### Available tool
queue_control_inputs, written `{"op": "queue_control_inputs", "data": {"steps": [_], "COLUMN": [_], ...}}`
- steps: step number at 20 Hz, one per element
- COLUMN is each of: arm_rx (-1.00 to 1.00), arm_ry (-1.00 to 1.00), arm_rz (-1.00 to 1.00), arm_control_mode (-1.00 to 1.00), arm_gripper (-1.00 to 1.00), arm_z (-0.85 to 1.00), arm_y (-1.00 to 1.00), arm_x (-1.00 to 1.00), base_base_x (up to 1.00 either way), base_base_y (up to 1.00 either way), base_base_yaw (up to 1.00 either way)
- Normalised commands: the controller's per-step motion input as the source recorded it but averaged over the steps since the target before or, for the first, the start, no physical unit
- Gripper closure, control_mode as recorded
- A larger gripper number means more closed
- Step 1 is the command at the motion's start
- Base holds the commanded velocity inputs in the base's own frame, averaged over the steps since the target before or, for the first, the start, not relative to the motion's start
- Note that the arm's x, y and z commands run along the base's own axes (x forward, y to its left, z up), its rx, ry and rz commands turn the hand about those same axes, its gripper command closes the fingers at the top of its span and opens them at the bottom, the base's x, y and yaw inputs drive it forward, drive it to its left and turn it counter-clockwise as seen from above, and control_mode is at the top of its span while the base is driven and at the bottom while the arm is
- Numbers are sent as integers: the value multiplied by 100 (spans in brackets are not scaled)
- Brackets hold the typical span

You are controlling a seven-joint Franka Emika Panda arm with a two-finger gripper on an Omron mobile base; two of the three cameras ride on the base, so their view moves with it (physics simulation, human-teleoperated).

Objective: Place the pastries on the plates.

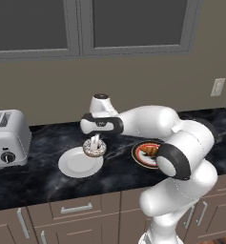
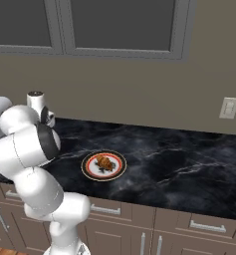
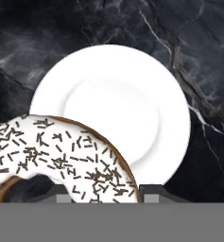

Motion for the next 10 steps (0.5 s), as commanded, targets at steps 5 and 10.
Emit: {"op": "queue_control_inputs", "data": {"steps": [5,10], "arm_rx": [0,0], "arm_ry": [-1,0], "arm_rz": [0,0], "arm_control_mode": [-100,-100], "arm_gripper": [100,100], "arm_z": [-29,-29], "arm_y": [23,18], "arm_x": [-2,5], "base_base_x": [0,0], "base_base_y": [0,0], "base_base_yaw": [0,0]}}
